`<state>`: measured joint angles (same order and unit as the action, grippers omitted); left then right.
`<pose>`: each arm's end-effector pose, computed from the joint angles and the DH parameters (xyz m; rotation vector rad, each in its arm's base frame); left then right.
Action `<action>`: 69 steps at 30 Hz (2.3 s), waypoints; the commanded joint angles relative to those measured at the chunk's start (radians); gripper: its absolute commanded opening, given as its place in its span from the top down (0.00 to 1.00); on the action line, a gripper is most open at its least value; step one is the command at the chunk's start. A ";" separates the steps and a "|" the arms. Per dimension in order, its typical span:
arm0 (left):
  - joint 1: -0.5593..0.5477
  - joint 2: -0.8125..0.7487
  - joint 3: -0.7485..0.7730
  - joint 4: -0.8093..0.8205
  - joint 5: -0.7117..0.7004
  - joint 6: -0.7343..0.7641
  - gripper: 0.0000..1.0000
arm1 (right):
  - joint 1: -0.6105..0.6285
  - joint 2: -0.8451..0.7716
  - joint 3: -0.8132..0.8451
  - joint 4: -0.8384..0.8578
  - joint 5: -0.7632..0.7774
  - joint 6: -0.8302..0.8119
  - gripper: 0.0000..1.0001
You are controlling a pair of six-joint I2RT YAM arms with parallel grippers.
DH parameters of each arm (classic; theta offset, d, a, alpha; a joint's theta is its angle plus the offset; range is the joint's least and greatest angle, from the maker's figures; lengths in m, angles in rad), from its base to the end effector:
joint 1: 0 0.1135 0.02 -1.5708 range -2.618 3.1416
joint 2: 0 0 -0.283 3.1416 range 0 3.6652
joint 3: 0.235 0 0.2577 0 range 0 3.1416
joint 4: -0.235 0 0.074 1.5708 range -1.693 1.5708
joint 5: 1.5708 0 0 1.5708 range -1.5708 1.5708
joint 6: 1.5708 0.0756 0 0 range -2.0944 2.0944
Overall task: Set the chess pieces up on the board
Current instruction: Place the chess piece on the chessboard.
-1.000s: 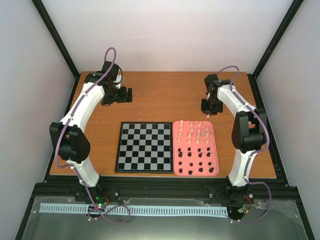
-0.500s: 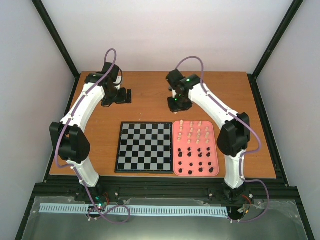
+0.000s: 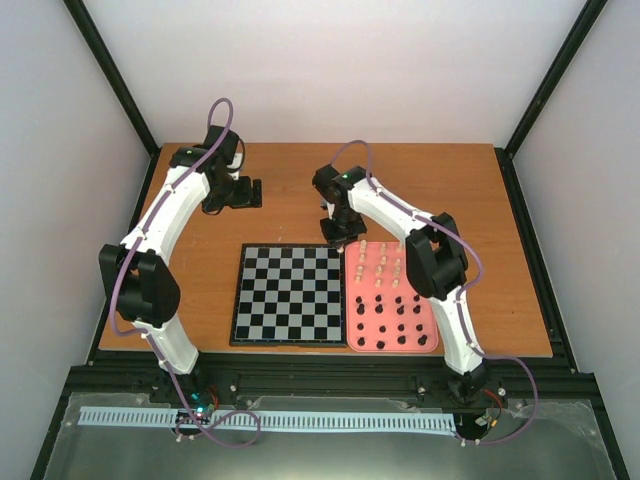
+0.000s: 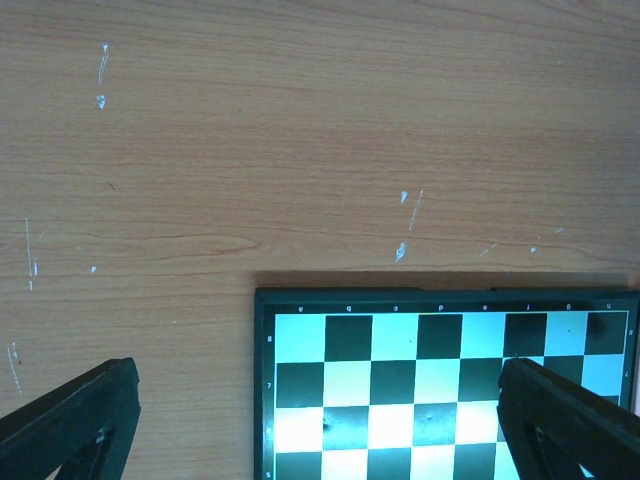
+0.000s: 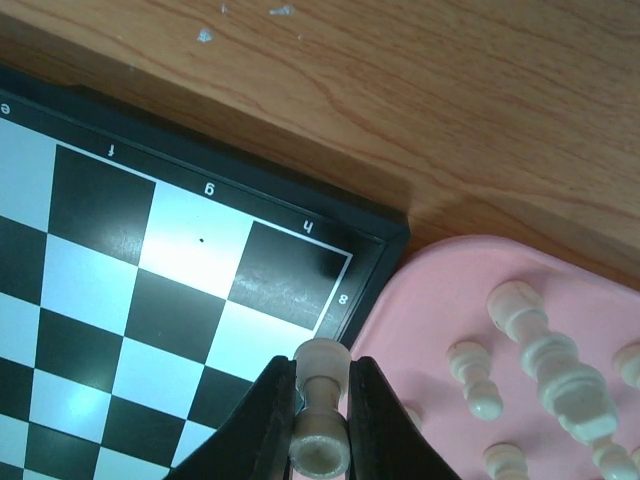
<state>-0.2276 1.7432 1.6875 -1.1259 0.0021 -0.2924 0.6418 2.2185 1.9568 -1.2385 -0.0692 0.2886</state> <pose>0.3691 -0.0856 0.2999 -0.0889 2.7611 -0.1428 0.3645 0.2789 0.1833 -0.5494 3.0572 0.1453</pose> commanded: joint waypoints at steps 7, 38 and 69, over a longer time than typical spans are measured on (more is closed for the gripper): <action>-0.006 -0.027 0.009 -0.020 -0.007 -0.010 0.00 | 0.035 0.074 0.095 -0.029 0.003 -0.027 0.92; -0.006 -0.045 -0.019 -0.005 -0.012 -0.002 0.00 | 0.042 0.130 0.104 -0.005 0.057 -0.014 0.86; -0.007 -0.055 -0.022 -0.005 -0.014 0.003 0.00 | 0.010 -0.028 0.216 -0.039 0.107 -0.036 0.36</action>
<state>-0.2276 1.7283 1.6531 -1.1252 -0.0048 -0.2920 0.6746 2.2993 2.1719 -1.2415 -0.0193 0.2470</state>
